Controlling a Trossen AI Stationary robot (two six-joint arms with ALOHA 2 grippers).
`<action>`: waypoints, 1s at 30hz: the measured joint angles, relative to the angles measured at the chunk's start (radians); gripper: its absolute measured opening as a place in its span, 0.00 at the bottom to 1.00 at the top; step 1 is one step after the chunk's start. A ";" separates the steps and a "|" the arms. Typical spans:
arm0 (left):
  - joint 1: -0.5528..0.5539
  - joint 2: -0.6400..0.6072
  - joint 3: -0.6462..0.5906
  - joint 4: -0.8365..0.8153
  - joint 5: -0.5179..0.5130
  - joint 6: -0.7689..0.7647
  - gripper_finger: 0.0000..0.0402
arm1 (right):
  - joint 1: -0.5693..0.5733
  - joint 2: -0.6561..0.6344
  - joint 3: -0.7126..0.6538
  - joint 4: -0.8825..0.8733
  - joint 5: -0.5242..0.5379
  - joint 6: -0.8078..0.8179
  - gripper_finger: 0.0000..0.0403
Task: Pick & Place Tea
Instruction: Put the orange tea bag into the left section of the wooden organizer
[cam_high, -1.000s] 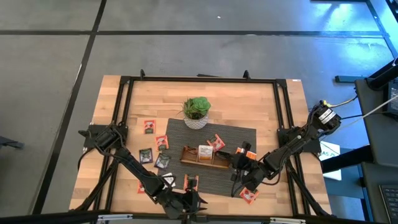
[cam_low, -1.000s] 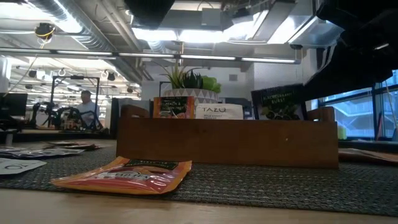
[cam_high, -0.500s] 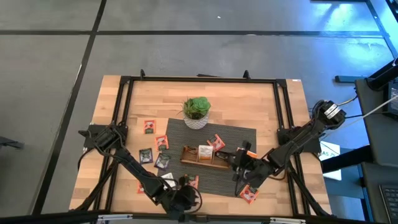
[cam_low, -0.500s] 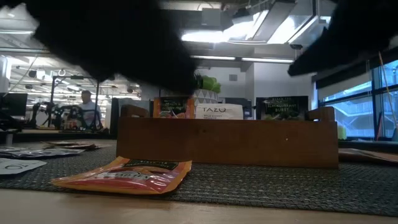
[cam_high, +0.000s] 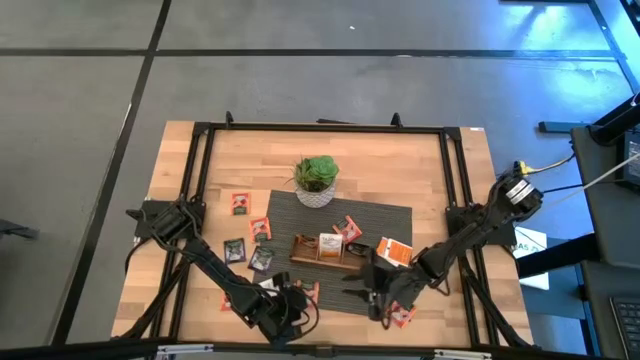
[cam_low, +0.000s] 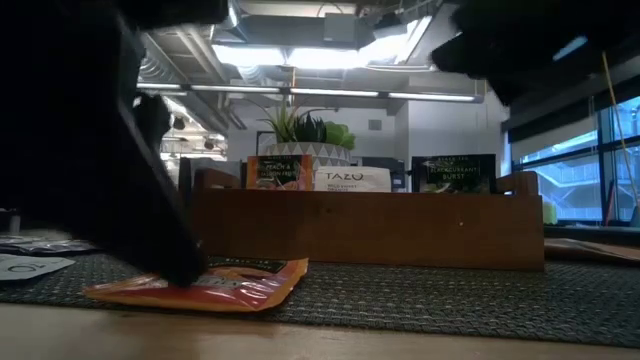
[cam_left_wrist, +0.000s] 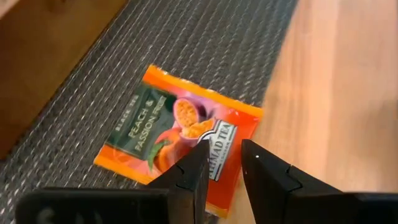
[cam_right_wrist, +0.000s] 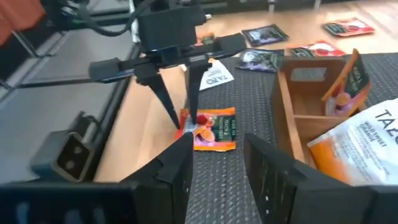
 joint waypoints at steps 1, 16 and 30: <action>-0.003 0.000 -0.007 0.005 -0.002 -0.013 0.22 | -0.005 0.016 0.027 -0.025 0.000 -0.003 0.35; -0.092 0.014 -0.025 0.047 -0.051 -0.016 0.22 | -0.091 0.332 0.466 -0.386 -0.166 0.146 0.35; -0.138 0.118 -0.021 0.230 -0.137 0.063 0.22 | -0.137 0.483 0.566 -0.385 -0.349 0.326 0.35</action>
